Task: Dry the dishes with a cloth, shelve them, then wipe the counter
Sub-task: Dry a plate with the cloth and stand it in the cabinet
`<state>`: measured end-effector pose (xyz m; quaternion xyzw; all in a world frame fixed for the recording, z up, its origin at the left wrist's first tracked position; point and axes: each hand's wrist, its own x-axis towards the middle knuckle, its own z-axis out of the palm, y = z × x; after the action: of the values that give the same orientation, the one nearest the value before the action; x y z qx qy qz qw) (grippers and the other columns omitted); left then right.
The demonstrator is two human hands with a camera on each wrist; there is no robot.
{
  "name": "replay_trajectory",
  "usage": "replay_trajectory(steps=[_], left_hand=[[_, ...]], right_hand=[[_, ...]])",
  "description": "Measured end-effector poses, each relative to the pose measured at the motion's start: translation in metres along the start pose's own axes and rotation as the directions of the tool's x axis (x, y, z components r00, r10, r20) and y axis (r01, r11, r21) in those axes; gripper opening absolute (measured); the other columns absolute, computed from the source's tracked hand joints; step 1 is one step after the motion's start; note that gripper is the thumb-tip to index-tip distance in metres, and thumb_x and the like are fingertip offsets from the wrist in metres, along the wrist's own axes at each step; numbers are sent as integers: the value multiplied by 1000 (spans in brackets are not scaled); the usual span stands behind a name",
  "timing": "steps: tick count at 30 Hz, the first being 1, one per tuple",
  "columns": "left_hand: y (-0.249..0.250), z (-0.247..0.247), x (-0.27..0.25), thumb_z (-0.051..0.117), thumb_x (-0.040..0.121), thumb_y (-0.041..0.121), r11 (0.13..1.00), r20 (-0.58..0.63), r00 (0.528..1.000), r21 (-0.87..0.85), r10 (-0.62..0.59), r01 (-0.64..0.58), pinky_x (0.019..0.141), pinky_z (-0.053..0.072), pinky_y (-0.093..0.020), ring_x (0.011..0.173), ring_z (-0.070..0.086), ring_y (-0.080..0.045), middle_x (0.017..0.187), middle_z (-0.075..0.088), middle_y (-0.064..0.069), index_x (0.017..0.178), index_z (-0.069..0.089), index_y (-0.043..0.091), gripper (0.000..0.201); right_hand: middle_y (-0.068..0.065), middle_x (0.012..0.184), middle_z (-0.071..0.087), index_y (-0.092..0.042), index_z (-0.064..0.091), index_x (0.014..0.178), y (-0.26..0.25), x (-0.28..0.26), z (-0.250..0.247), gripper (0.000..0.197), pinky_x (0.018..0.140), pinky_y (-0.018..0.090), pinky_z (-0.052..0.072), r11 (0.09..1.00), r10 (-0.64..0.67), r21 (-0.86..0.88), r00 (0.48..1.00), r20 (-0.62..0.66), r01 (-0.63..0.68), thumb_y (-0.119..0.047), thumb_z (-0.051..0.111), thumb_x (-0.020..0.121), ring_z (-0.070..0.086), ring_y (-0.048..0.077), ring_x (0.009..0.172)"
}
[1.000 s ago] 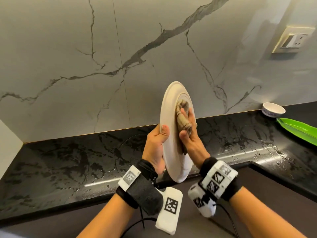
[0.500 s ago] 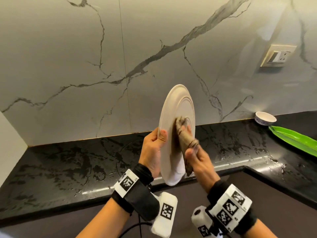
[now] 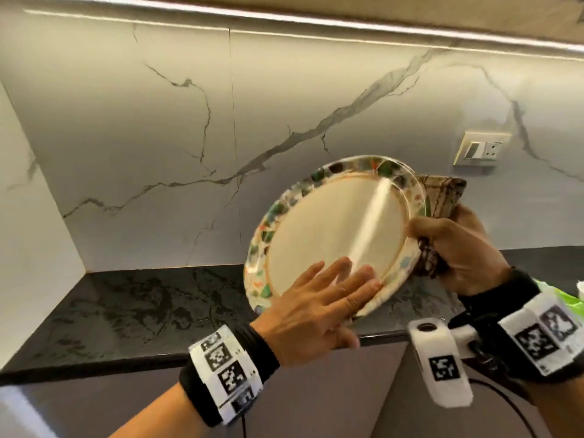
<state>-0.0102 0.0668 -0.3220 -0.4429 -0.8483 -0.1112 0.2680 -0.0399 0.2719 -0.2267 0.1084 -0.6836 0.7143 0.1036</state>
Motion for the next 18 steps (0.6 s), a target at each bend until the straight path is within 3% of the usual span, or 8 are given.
replay_trajectory(steps=[3, 5, 8, 10, 12, 14, 15, 18], left_hand=[[-12, -26, -1, 21, 83, 72, 995, 104, 991, -36, -88, 92, 111, 17, -51, 142, 17, -22, 152, 20, 2, 142, 21, 31, 72], [-27, -52, -7, 28, 83, 72, 951, -10, 951, -13, -310, 310, 111, 19, -59, 142, 18, -28, 152, 22, -5, 141, 25, 27, 73], [-42, -94, -11, 53, 86, 47, 775, -315, 743, 36, -591, 631, 110, 29, -56, 138, 30, -38, 151, 29, -18, 144, 33, 13, 70], [-44, -119, -7, 60, 89, 27, 639, -370, 571, -89, -733, 764, 109, 33, -43, 133, 40, -34, 148, 36, -18, 148, 23, 9, 73], [-45, -141, 2, 57, 91, 24, 556, -380, 460, -199, -803, 807, 99, 43, -41, 117, 56, -34, 133, 54, -17, 144, 31, 10, 61], [-42, -160, 17, 51, 94, 22, 586, -441, 463, -198, -769, 785, 89, 48, -38, 104, 62, -34, 114, 66, -19, 121, 53, 7, 31], [-40, -167, 23, 50, 94, 20, 616, -480, 475, -191, -738, 764, 86, 48, -38, 99, 63, -34, 106, 68, -19, 109, 58, 4, 22], [-30, -207, 50, 53, 92, 17, 704, -596, 469, -246, -652, 666, 82, 53, -43, 91, 65, -32, 94, 69, -13, 95, 58, 5, 13]], right_hand=[[6, 74, 67, -10, 64, 82, -8, -10, -14, 30, 74, 49, 55, 992, -116, -69, 986, -117, 109, 15, 50, 73, 64, 27, 76], [-4, 76, 70, -16, 65, 81, -16, -16, -23, 36, 78, 44, 54, 975, -220, -57, 963, -153, 214, 17, 52, 73, 64, 23, 81], [-11, 90, 73, -24, 63, 95, -31, -26, -33, 45, 80, 34, 56, 926, -377, -6, 922, -91, 378, 15, 56, 73, 66, 18, 93], [-10, 97, 72, -20, 61, 105, -45, -31, -37, 45, 78, 31, 57, 889, -452, 39, 889, -73, 456, 10, 58, 71, 66, 18, 97], [-11, 96, 73, -14, 59, 110, -58, -28, -42, 44, 73, 29, 58, 858, -506, 40, 856, -102, 512, 14, 58, 76, 68, 15, 94], [-12, 97, 72, -14, 58, 110, -72, -19, -51, 38, 68, 23, 57, 822, -563, 33, 819, -110, 569, 5, 62, 78, 69, 10, 90], [-10, 101, 72, -15, 58, 113, -80, -13, -57, 42, 66, 22, 57, 825, -561, 21, 823, -88, 564, -12, 71, 74, 69, 11, 90], [-1, 112, 68, -10, 54, 126, -117, 14, -79, 99, 68, 24, 57, 856, -516, -30, 852, -91, 515, -59, 84, 46, 68, 18, 95]])
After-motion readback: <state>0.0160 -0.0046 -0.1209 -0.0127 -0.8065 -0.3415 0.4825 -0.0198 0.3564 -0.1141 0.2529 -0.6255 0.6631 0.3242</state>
